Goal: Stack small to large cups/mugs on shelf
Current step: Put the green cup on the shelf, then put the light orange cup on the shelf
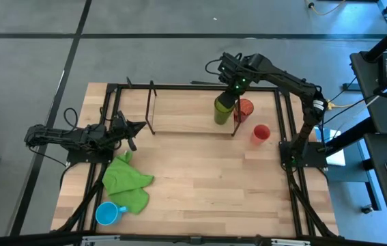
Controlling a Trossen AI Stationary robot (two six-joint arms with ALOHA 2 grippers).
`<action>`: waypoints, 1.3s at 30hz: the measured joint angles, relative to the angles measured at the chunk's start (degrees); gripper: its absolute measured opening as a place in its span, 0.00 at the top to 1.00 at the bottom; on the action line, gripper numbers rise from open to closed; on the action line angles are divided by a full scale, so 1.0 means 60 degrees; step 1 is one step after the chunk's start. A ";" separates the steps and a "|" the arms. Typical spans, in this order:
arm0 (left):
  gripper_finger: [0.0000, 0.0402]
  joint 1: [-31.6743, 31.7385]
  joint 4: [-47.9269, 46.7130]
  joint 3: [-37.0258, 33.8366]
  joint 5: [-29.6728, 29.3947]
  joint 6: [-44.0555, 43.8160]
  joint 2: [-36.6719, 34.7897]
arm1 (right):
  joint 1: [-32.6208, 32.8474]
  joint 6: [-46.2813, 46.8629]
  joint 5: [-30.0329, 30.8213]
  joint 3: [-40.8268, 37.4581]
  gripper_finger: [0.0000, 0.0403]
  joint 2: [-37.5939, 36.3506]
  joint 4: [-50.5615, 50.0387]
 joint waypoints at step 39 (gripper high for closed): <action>1.00 0.0000 0.0000 0.0000 0.0000 0.0003 0.0001 | -0.2988 -0.1141 -0.0945 -0.2834 0.72 -0.1825 0.0052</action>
